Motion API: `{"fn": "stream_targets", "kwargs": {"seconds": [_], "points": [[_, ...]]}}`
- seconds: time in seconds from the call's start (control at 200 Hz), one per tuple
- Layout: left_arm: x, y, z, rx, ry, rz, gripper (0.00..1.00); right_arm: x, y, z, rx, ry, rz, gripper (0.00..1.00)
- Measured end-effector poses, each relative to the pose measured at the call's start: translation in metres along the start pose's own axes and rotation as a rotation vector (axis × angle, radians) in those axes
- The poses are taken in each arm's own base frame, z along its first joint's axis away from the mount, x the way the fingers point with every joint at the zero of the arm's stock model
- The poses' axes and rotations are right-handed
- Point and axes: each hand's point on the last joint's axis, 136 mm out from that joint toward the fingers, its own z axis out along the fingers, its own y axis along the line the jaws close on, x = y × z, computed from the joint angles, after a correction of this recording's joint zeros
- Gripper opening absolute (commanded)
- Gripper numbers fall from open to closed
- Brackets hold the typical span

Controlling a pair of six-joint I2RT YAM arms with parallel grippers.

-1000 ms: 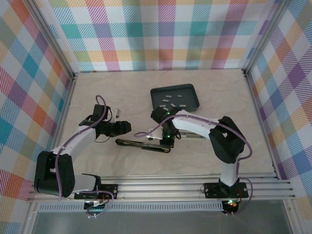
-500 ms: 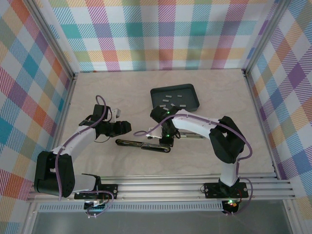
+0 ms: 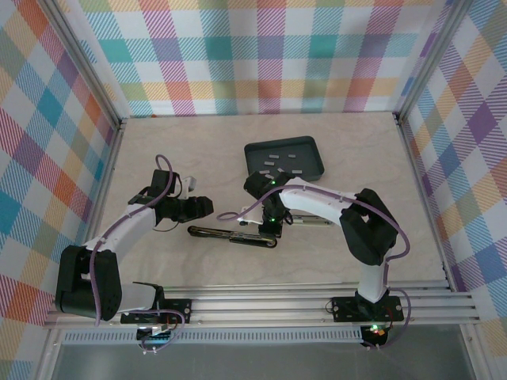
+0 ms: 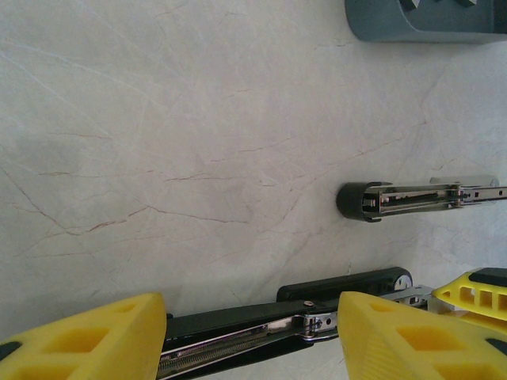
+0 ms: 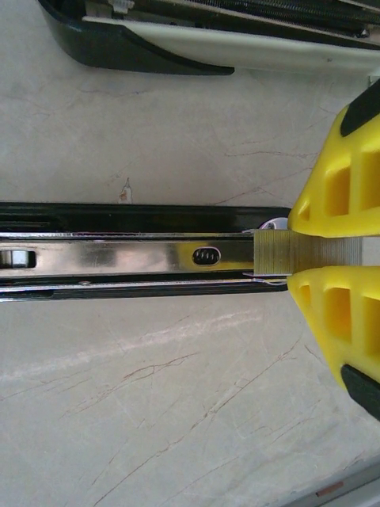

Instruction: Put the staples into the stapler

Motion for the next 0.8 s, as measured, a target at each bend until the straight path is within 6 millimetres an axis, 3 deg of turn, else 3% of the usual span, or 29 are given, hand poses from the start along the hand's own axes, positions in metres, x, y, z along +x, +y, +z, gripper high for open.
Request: {"fn": "stream_targets", "kwargs": {"seconds": [0.805], "points": [[0.0000,0.0000,0.0000,0.000,0.000,0.000,0.60,0.0024,0.0006,0.0044,-0.010,0.017,0.003,0.11]]}}
